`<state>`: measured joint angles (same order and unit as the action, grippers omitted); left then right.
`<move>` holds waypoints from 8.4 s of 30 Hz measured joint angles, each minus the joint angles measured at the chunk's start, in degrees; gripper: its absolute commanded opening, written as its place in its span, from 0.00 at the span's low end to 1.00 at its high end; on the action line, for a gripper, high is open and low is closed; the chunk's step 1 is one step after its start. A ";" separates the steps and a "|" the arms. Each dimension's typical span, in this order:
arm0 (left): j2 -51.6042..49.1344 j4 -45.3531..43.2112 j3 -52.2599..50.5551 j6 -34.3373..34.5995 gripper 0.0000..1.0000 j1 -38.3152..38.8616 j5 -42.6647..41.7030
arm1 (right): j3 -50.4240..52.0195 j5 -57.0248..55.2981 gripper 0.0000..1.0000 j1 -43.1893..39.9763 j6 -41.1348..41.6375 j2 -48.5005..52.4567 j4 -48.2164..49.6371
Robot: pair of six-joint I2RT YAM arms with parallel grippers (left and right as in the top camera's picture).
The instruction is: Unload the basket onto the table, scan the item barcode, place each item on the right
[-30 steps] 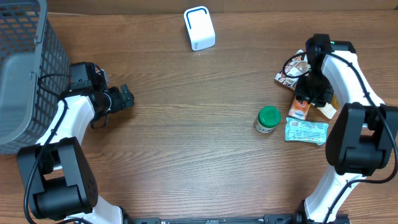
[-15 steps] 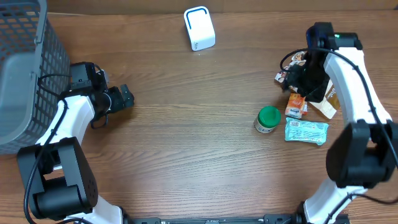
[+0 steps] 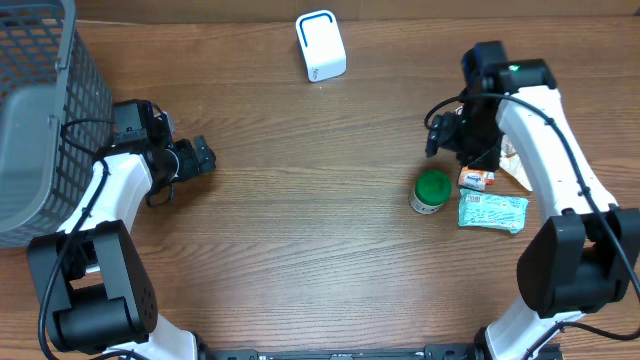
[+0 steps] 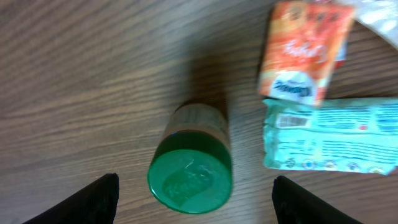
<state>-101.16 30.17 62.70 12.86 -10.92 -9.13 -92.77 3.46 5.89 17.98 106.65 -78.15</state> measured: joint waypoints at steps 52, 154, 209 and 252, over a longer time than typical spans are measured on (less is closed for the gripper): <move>0.00 0.00 0.00 0.02 1.00 0.00 0.00 | 11.06 4.59 0.67 2.12 -2.97 -2.78 3.69; 0.00 0.00 0.00 0.00 1.00 0.00 0.00 | 37.20 2.23 0.99 23.74 63.93 -13.38 31.69; 0.00 0.00 0.00 0.00 1.00 0.00 0.00 | 38.05 -4.09 0.94 26.49 50.95 -13.38 40.11; 0.00 0.00 0.00 0.00 1.00 0.00 0.00 | 16.65 2.71 0.97 31.39 -12.98 -1.25 19.85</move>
<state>-101.16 30.17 62.70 12.86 -10.92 -9.13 -76.12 6.17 37.28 4.99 105.41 -58.30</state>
